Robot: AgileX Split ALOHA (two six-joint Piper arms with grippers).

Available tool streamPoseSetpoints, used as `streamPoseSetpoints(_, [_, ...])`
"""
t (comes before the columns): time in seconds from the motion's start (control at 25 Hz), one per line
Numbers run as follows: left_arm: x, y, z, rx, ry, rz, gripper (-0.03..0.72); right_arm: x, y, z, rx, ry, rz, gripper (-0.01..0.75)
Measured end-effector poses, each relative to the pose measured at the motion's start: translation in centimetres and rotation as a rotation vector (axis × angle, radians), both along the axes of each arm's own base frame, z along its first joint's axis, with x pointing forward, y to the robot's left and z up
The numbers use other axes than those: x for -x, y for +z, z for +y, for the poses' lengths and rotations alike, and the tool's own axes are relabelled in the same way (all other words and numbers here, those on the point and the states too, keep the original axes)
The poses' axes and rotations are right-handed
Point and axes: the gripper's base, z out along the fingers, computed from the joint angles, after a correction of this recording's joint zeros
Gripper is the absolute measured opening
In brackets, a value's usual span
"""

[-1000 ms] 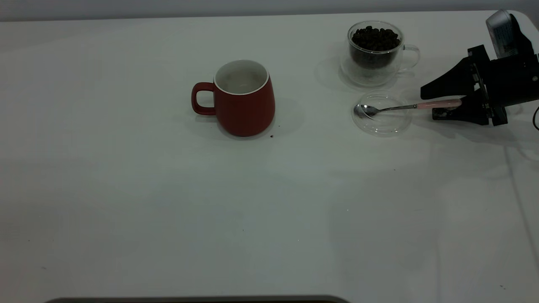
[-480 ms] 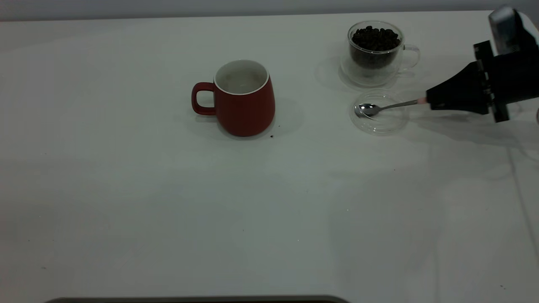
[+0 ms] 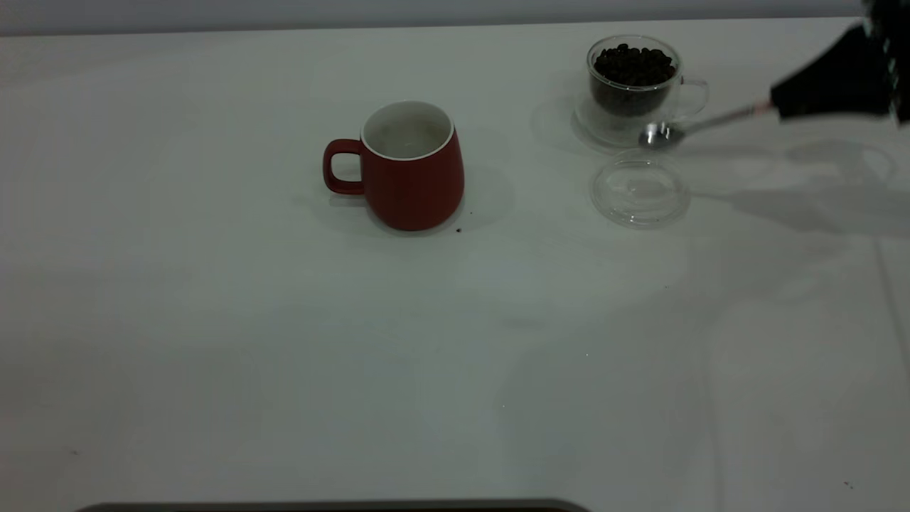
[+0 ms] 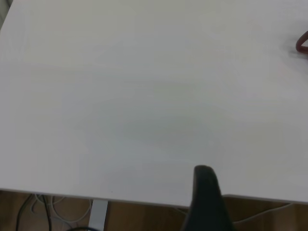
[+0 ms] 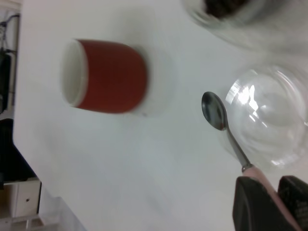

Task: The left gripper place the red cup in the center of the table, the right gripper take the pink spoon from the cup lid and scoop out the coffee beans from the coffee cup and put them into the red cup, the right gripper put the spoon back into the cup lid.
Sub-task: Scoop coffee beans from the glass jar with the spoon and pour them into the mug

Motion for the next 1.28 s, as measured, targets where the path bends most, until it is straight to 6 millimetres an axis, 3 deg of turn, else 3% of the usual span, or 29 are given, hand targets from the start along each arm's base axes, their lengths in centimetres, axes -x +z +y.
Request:
streamPoseSetpoints(0.16, [0.0, 0.0, 0.0, 0.0, 0.0, 0.0, 0.586, -1.2, 4.2, 2.2, -0.007, 0.003, -0.107, 0.094])
streamPoseSetpoints(0.28, [0.0, 0.0, 0.0, 0.0, 0.0, 0.0, 0.586, -2.8, 5.2, 3.9, 0.013, 0.001, -0.154, 0.094])
streamPoseSetpoints(0.48, [0.0, 0.0, 0.0, 0.0, 0.0, 0.0, 0.586, -5.4, 3.0, 3.7, 0.044, -0.119, -0.115, 0.094])
streamPoseSetpoints(0.84, [0.0, 0.0, 0.0, 0.0, 0.0, 0.0, 0.586, -5.6, -1.2, 3.3, 0.052, -0.181, -0.023, 0.094])
streamPoseSetpoints(1.28, [0.0, 0.0, 0.0, 0.0, 0.0, 0.0, 0.586, -5.5, -1.7, 2.3, 0.026, -0.227, 0.014, 0.094])
